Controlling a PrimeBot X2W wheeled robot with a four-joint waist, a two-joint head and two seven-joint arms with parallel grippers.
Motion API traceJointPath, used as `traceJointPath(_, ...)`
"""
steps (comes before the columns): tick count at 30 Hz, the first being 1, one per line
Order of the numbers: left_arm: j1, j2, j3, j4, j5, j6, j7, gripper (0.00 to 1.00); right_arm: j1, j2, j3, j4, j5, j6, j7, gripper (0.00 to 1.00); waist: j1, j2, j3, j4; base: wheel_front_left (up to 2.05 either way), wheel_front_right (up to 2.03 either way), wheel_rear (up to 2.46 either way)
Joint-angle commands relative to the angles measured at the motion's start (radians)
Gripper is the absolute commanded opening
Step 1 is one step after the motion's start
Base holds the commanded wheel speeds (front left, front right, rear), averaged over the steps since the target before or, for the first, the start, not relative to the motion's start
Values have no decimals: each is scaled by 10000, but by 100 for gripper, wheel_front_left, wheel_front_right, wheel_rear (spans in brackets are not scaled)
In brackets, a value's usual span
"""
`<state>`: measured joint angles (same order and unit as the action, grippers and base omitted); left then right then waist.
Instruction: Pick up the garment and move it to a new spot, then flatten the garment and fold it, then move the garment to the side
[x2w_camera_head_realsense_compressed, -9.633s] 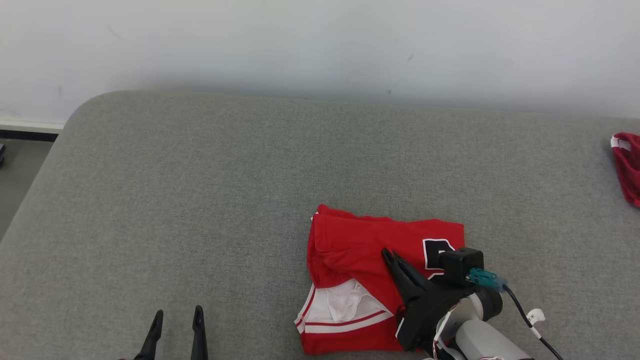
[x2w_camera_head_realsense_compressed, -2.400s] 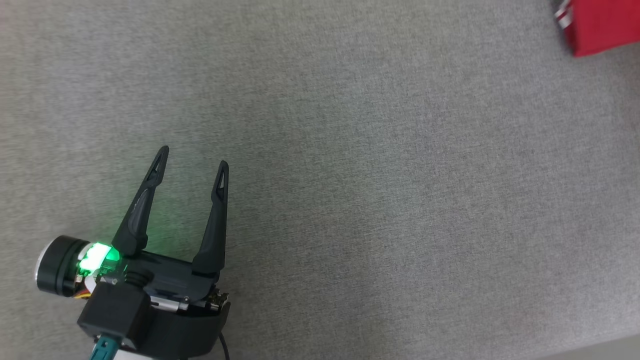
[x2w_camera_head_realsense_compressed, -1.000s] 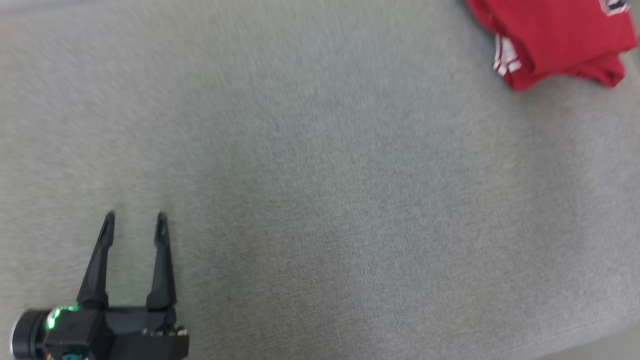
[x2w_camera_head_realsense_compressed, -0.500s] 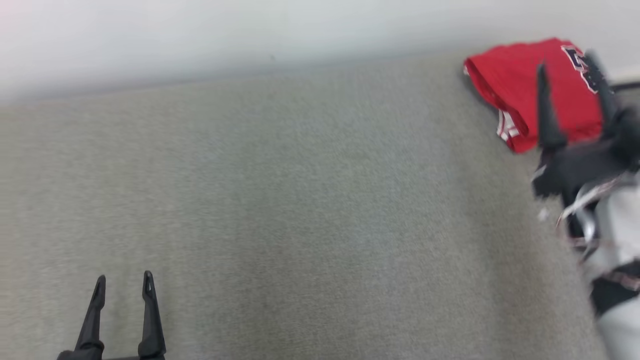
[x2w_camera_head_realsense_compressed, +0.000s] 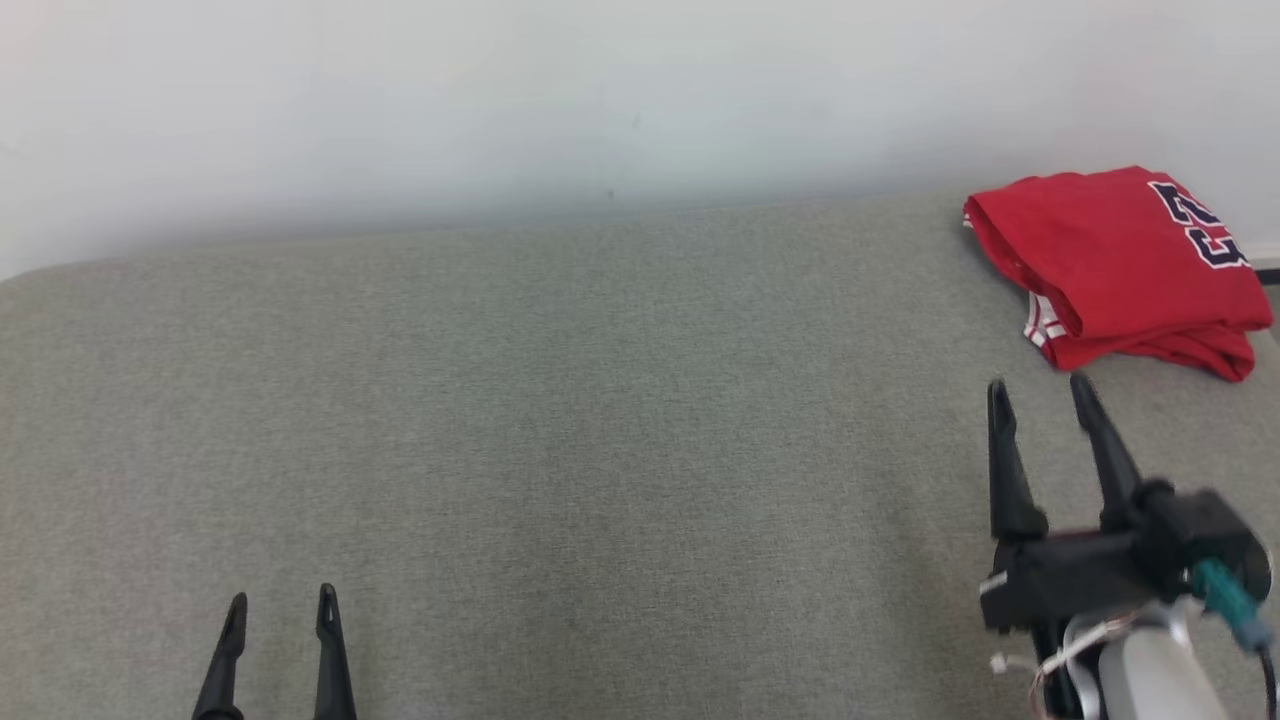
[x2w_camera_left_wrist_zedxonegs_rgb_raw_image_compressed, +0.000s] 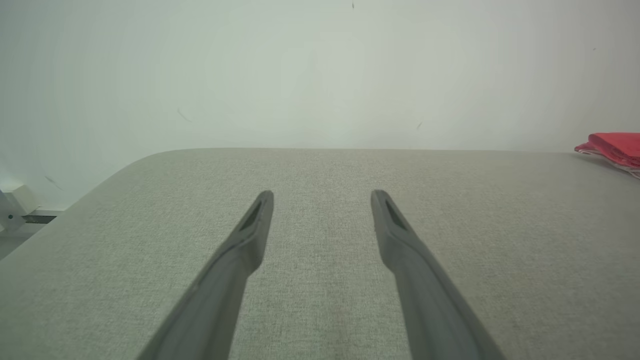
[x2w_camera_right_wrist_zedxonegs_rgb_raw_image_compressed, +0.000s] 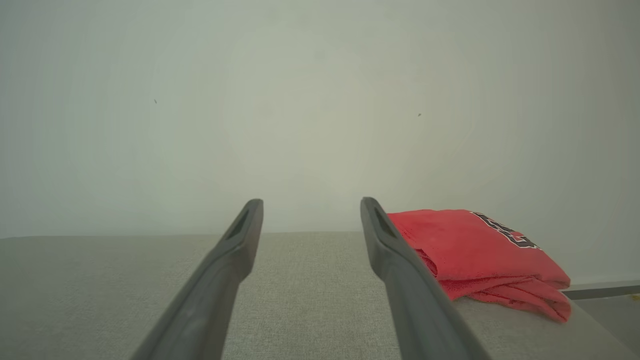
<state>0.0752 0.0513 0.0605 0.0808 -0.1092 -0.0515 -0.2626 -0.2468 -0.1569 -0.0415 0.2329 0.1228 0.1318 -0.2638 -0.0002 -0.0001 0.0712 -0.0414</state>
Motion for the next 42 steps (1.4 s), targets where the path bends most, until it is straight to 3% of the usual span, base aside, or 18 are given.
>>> traceJointPath(1,-23,-15,-79,114,-37,58,-28,100,451,256,-165,-182,-20,-30,-2,100,2,1,-155,180,0,0,0)
traceJointPath(6,-9,-14,-151,416,-5,276,-28,100,1534,813,-436,-546,-133,-30,-1,100,2,1,-314,297,0,0,0)
traceJointPath(13,211,-13,-37,726,58,296,-28,100,2386,1059,-288,-468,-2,-30,-1,100,2,1,-503,405,0,0,0)
traceJointPath(20,230,-14,-166,926,118,367,-28,100,2823,1073,294,-338,175,-30,-1,100,2,1,-582,533,0,0,0)
traceJointPath(42,93,-15,-466,1234,241,600,-28,100,2781,1078,657,89,43,-30,-2,100,2,1,-593,639,0,0,0)
